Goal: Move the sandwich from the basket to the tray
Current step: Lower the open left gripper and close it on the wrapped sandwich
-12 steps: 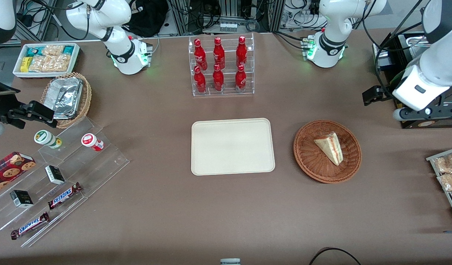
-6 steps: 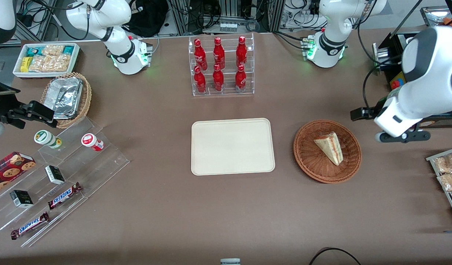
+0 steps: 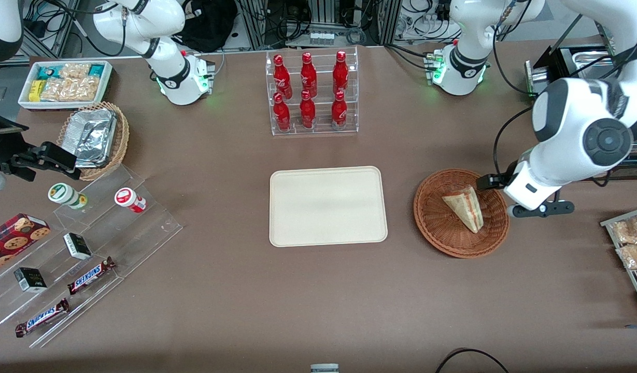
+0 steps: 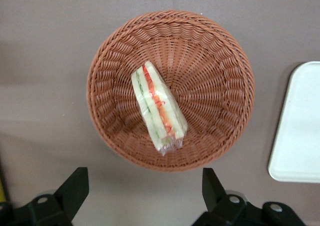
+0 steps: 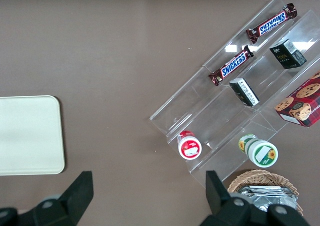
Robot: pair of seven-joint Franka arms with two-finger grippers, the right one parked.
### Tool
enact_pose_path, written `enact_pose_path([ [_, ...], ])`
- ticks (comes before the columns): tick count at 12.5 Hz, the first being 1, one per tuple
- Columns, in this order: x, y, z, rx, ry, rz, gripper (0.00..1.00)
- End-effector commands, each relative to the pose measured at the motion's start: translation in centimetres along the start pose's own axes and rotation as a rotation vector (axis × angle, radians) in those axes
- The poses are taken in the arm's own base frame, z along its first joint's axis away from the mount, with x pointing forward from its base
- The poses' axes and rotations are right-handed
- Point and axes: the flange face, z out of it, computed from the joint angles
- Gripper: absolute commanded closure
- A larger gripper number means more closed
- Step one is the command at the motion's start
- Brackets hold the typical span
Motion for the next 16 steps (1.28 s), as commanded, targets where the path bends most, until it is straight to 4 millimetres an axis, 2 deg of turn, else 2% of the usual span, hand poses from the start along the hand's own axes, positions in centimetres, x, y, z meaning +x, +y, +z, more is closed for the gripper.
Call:
enact_pose_path([
  [1,-0.6,0.3,3.3,-0.007,0.025,-0.018,0.00],
  [5,-1.7,0.3,8.0,-0.022,0.089,-0.046,0.00],
  [7,-2.5,0.4,10.4,-0.042,0.142,-0.125,0.00],
  [9,-3.0,1.6,11.1,-0.049,0.134,-0.249,0.00],
  [16,-2.5,1.8,13.6,-0.072,0.110,-0.601,0.00],
])
